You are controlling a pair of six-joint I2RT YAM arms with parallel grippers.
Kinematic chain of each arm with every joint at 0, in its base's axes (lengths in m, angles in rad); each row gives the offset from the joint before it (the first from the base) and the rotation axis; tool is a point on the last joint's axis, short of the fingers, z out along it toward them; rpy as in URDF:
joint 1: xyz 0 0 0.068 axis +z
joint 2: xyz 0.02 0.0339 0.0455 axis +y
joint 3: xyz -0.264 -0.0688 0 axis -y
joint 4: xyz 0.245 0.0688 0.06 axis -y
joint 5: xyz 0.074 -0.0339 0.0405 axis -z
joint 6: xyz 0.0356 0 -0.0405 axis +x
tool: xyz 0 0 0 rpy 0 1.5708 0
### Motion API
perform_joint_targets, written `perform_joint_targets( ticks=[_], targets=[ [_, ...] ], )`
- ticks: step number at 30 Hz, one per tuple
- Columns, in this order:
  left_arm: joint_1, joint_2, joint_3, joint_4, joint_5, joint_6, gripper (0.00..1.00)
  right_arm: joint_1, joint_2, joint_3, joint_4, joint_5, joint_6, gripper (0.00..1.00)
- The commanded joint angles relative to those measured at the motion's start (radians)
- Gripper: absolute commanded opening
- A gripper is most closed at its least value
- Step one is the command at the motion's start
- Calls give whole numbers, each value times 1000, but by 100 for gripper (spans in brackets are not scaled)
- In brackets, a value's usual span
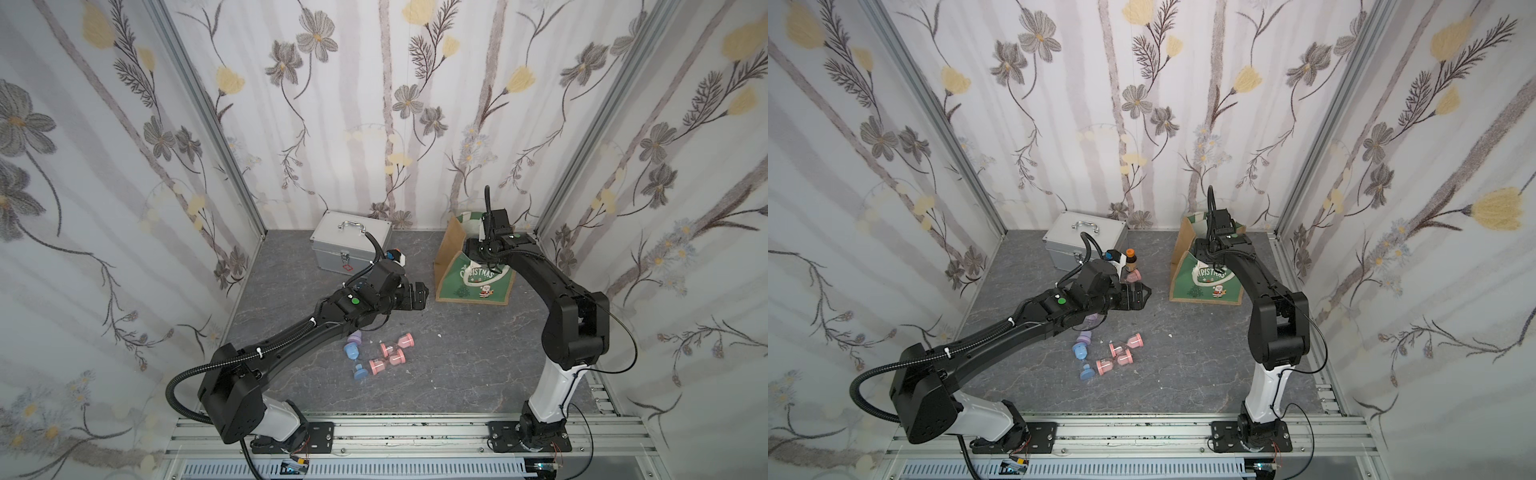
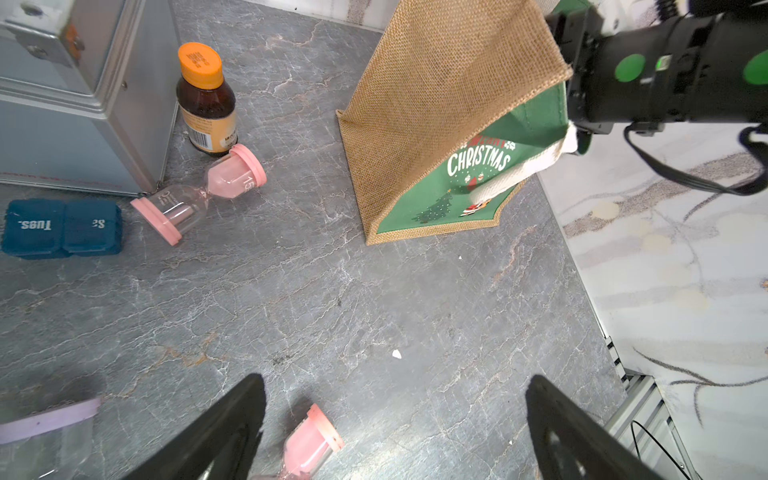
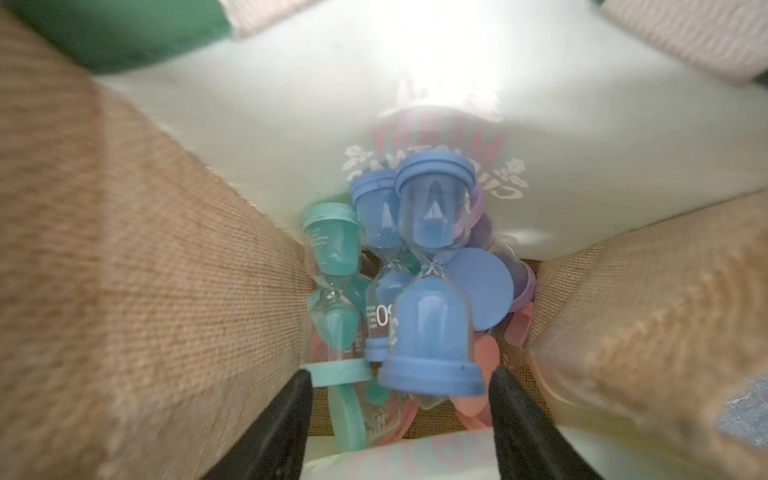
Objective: Put the hourglass into the canvas bag
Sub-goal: Place the hourglass in the canvas bag, then pick up the hourglass from the center of the board.
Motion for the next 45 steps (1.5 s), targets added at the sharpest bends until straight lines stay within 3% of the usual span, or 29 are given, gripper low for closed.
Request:
perform_joint_targets(
  ticks=[1, 12, 21, 28, 33, 45],
  targets=[
    [0, -17, -10, 40, -20, -5, 100, 14, -44, 10, 3, 25, 13, 70],
    [0, -88, -49, 18, -58, -5, 100, 88, -229, -2, -10, 53, 59, 89],
    [3, -213, -145, -30, -149, -7, 100, 224, -372, -93, -1, 121, 103, 94],
    [9, -294, -222, -93, -212, -20, 100, 392, -435, -189, 38, 187, 198, 95],
    [10, -337, -258, -149, -267, -28, 100, 510, -414, -265, 124, 153, 285, 95],
    [12, -455, -314, -314, -402, -100, 100, 688, -145, -245, 289, 25, 442, 93]
  ],
)
